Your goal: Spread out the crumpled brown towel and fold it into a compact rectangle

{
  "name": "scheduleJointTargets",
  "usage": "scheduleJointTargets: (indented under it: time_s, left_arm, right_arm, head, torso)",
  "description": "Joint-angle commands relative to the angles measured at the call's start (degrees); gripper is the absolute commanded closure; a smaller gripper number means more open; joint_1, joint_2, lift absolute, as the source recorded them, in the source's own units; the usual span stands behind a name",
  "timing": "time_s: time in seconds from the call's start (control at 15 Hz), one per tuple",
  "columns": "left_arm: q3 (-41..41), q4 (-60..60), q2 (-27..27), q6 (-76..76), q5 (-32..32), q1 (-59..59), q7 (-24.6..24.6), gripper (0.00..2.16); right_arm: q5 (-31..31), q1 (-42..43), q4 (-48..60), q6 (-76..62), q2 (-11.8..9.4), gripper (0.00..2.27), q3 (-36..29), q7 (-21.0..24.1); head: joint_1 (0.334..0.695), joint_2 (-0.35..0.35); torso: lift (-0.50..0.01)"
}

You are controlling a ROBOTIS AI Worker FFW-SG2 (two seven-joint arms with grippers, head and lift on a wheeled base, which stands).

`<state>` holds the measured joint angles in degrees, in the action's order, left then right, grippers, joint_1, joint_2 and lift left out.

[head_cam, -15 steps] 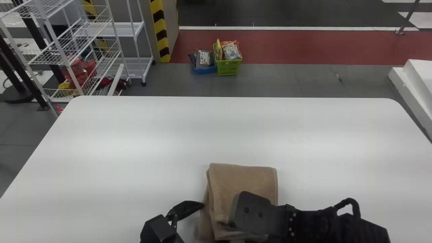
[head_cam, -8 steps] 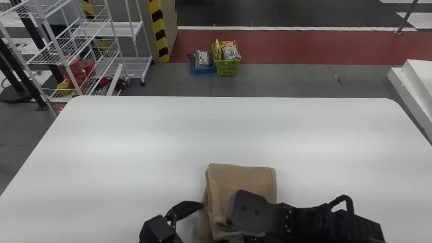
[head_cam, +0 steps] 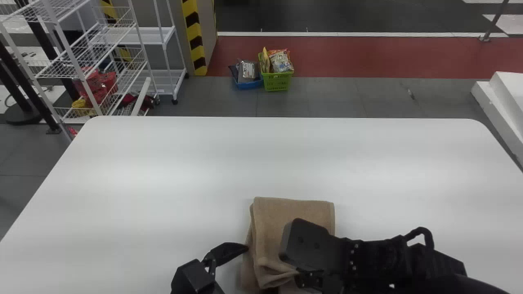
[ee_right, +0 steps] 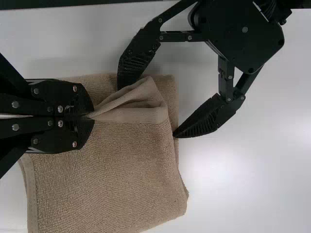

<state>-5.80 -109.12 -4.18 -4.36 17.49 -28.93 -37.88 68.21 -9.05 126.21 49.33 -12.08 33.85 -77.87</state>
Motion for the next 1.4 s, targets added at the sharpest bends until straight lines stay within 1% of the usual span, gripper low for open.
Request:
scheduleJointTargets:
  time_s: [0.0, 0.27, 0.87, 1.07, 1.33]
  left_arm:
    - [0.0, 0.0, 0.0, 0.0, 0.0, 0.0, 0.0, 0.21]
    - [-0.1, 0.0, 0.0, 0.0, 0.0, 0.0, 0.0, 0.21]
    - [-0.3, 0.0, 0.0, -0.2, 0.1, 0.2, 0.0, 0.21]
    - [-0.3, 0.0, 0.0, 0.0, 0.1, 0.3, 0.0, 0.21]
    - [-0.3, 0.1, 0.0, 0.0, 0.0, 0.3, 0.0, 0.21]
  right_arm:
    - [-0.6, 0.2, 0.7, 0.6, 0.2, 1.24, -0.2, -0.5]
    - [-0.7, -0.7, 3.5, 1.8, 0.1, 1.24, 0.1, -0.5]
    - [1.0, -3.3, 7.0, 3.4, -1.4, 1.24, 1.6, -0.5]
    - [1.0, -2.9, 6.9, 3.4, -1.1, 1.24, 2.5, -0.5]
    - [1.0, -2.8, 6.6, 3.5, -1.0, 1.23, 3.0, -0.5]
  head:
    - [0.695, 0.036]
    - [0.695, 0.044]
    - [0.695, 0.045]
    - [0.695, 0.041]
    - [0.695, 0.054]
  torso:
    - [-0.127]
    - [-0.127]
    - [-0.127]
    - [-0.127]
    - [-0.127]
